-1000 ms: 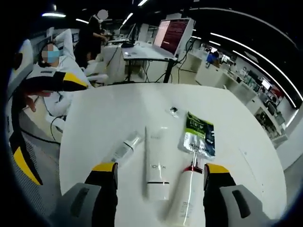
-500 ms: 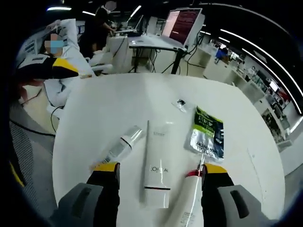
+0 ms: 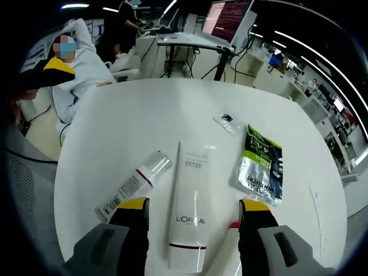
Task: Arrange the skincare products in the storage area until every visible bottle or jar stands upright without overlapping.
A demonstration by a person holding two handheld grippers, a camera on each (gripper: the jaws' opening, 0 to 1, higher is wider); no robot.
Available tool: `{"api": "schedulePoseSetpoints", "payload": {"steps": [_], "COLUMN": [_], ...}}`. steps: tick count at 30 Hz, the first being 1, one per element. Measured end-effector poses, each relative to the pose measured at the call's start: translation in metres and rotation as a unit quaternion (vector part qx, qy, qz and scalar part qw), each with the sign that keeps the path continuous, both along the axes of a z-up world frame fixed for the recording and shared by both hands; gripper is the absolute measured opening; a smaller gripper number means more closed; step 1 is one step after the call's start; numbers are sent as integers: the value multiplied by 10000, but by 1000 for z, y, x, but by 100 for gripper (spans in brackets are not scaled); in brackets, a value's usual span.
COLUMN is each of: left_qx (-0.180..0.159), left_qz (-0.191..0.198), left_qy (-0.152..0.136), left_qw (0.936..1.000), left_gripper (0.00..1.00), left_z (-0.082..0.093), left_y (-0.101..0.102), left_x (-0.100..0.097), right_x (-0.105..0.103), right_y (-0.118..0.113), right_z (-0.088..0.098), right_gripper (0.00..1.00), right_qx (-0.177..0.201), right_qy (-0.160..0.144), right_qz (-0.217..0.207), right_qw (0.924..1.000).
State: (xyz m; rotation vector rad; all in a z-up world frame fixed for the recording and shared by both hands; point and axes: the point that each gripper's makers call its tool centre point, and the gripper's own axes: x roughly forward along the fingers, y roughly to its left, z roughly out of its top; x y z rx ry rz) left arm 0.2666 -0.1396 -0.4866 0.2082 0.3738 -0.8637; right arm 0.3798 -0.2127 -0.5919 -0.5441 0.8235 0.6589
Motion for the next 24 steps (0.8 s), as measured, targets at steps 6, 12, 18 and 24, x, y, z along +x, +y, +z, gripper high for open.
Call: {"api": "schedulePoseSetpoints", "payload": {"steps": [6, 12, 18, 24], "left_qx": [17, 27, 39, 59], "left_qz": [33, 66, 75, 94], "left_qy": [11, 16, 29, 49], "left_qw": [10000, 10000, 10000, 9999], "left_gripper": [93, 92, 92, 92], "left_z": [-1, -1, -2, -3], "left_y": [1, 3, 2, 2], "left_x": [0, 1, 1, 2], "right_x": [11, 16, 24, 27], "right_y": [5, 10, 14, 15], "right_z": [-14, -17, -23, -27], "right_gripper": [62, 59, 55, 44], "right_qx": [-1, 31, 110, 119], "right_qy": [88, 104, 52, 59], "right_qz": [-11, -23, -60, -110], "right_qw": [10000, 9999, 9999, 9999]}}
